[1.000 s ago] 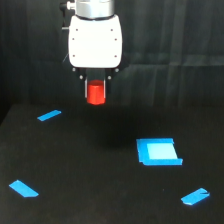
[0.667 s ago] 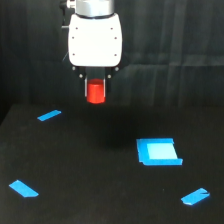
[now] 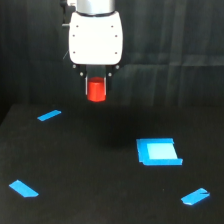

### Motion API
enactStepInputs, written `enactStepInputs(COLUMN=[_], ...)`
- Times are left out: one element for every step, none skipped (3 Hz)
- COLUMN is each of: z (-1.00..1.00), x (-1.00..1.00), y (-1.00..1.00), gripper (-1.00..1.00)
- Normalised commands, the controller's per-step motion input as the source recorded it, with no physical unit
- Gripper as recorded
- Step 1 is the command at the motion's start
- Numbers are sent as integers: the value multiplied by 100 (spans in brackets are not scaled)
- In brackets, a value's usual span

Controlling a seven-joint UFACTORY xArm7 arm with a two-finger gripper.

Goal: Pick up the red object from the table

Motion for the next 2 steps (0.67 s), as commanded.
enactStepInputs(z=[17,3], x=[1,3], y=[-3,-6], gripper=[-100,-100])
